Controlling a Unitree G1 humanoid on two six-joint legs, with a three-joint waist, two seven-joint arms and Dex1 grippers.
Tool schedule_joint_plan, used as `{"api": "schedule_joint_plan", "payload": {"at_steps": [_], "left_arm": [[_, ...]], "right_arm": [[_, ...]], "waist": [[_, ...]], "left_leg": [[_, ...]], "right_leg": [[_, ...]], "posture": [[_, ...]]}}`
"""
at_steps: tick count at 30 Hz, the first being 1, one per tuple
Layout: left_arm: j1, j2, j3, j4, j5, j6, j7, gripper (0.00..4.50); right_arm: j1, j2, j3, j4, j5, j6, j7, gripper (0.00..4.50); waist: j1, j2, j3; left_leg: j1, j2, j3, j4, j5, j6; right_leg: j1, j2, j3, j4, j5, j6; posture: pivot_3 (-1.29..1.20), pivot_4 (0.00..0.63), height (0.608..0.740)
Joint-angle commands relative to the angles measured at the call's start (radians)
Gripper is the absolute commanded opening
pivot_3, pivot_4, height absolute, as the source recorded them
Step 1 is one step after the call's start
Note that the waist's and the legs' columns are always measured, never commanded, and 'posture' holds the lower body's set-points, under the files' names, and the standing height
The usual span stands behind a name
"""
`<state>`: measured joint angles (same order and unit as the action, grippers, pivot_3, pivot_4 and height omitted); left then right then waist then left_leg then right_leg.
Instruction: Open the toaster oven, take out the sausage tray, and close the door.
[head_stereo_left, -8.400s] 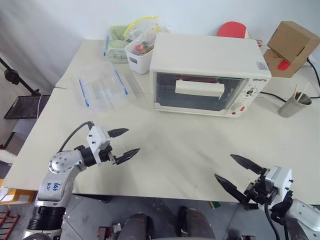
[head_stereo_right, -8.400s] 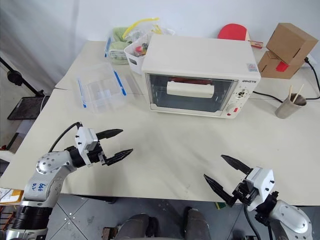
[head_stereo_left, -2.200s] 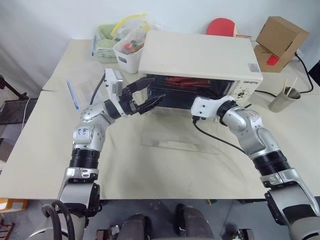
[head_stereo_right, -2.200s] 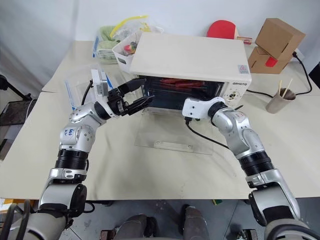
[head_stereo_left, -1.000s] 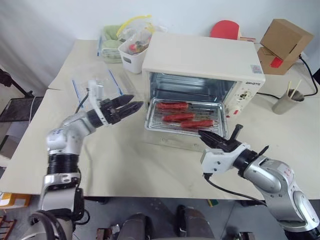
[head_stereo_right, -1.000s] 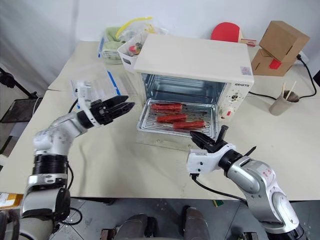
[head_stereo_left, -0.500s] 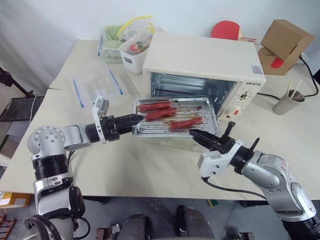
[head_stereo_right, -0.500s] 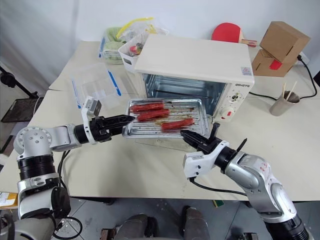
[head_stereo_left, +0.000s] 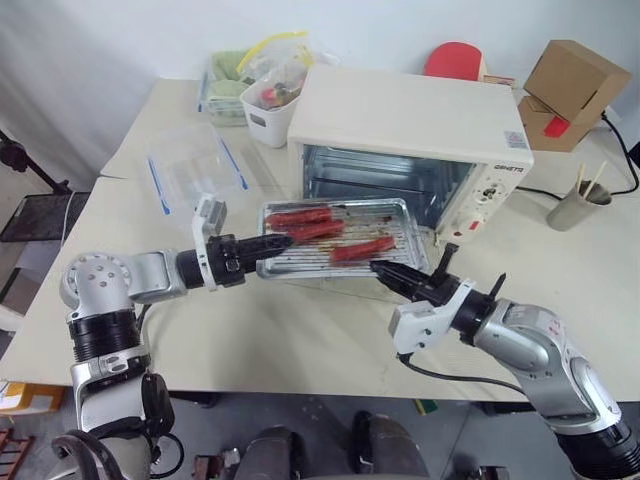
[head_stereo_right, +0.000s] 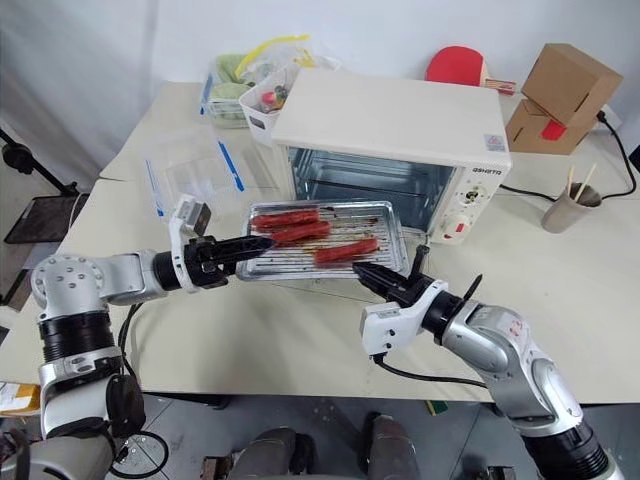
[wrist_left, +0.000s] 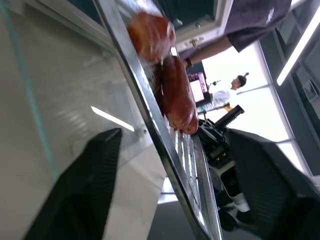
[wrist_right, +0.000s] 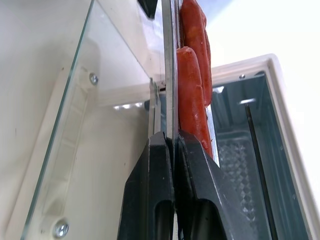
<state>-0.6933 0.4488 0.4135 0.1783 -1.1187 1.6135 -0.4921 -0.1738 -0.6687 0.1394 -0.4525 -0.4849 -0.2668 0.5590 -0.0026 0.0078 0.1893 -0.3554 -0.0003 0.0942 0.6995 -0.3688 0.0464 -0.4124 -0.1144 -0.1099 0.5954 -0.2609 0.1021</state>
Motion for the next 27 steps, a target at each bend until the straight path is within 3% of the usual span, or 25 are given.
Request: {"api": "schedule_joint_plan", "payload": {"at_steps": [1,5,9,14,23,27], "left_arm": [[0.007,0.023,-0.008,-0.017,-0.063,0.001,0.005,2.28],[0.016,0.031,-0.026,-0.007,-0.083,0.001,0.019,1.07],[0.029,0.039,-0.043,-0.001,-0.106,0.001,0.035,1.07],[0.03,0.033,-0.03,0.04,-0.136,0.001,0.073,0.01],[0.035,0.078,-0.055,0.162,-0.334,0.001,0.207,0.01],[0.043,0.114,-0.071,0.242,-0.496,0.001,0.301,0.0]], "right_arm": [[-0.025,0.005,-0.005,0.001,0.02,-0.022,-0.009,0.08],[-0.046,0.014,0.006,0.015,0.016,-0.027,-0.012,0.08],[-0.048,0.019,0.009,0.018,0.014,-0.027,-0.011,0.08],[-0.051,0.021,0.01,0.02,0.018,-0.03,-0.009,0.08],[-0.028,0.023,-0.003,-0.01,0.157,0.013,0.06,0.08],[-0.025,0.0,-0.012,-0.016,0.189,0.001,0.088,1.12]], "waist": [[0.0,0.0,0.0],[0.0,0.0,0.0],[0.001,0.0,0.0],[0.001,0.0,0.0],[0.0,0.0,0.0],[0.0,0.0,0.0]], "left_leg": [[0.0,0.0,0.0,0.0,0.0,0.0],[0.0,0.0,0.0,0.0,0.0,0.0],[0.0,0.0,0.0,0.0,0.0,0.0],[0.0,0.0,0.0,0.0,0.0,0.0],[0.001,0.0,0.0,0.0,0.0,0.0],[0.001,0.0,0.0,0.0,0.0,0.0]], "right_leg": [[0.0,0.0,0.0,0.0,0.0,0.0],[0.0,0.0,0.0,0.0,0.0,0.0],[0.0,0.0,0.0,0.0,0.0,0.0],[0.0,0.0,0.0,0.001,0.0,0.0],[0.0,0.0,0.001,0.001,0.0,0.0],[0.0,-0.001,0.001,0.001,0.0,0.0]], "posture": [[0.0,0.15,0.74],[0.0,0.15,0.74],[0.0,0.15,0.74],[0.0,0.15,0.74],[0.0,0.15,0.74],[0.0,0.15,0.74]]}}
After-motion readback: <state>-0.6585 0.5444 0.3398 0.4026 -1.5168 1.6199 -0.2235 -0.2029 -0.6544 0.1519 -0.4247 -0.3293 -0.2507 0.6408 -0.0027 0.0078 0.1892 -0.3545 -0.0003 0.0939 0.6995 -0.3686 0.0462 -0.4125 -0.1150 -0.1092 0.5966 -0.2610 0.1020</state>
